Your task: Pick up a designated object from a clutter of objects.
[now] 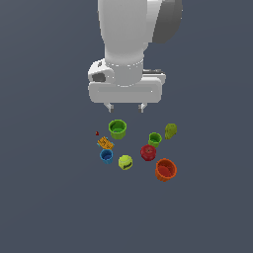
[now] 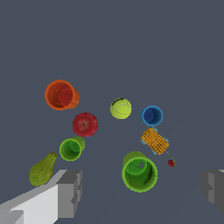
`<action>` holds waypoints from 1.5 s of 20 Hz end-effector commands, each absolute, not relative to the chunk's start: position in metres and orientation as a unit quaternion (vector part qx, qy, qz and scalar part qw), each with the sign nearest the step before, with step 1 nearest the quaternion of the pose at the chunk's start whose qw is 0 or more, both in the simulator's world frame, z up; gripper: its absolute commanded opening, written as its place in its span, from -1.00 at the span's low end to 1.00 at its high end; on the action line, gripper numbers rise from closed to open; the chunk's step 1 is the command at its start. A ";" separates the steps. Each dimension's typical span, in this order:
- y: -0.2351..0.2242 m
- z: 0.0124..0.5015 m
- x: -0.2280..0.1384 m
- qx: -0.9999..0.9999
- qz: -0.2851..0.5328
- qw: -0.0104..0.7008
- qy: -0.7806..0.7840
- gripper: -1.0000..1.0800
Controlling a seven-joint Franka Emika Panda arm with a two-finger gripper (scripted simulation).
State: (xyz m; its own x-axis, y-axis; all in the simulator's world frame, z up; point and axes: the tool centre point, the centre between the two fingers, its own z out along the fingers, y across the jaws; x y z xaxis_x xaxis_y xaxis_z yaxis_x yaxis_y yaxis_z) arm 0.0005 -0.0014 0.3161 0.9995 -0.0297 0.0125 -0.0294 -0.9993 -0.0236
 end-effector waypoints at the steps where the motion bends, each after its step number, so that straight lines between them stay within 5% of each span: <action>1: -0.001 0.316 0.001 -1.000 -0.006 0.012 0.015 0.92; 18: 0.002 0.312 0.006 -1.000 -0.003 0.007 -0.015 0.92; 30: -0.027 0.241 0.028 -0.998 -0.002 0.006 -0.060 0.92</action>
State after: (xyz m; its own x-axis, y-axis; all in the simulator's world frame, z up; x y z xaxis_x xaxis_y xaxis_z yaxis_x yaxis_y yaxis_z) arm 0.0254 -0.0214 0.2547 0.9946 0.1032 0.0061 0.1032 -0.9946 -0.0118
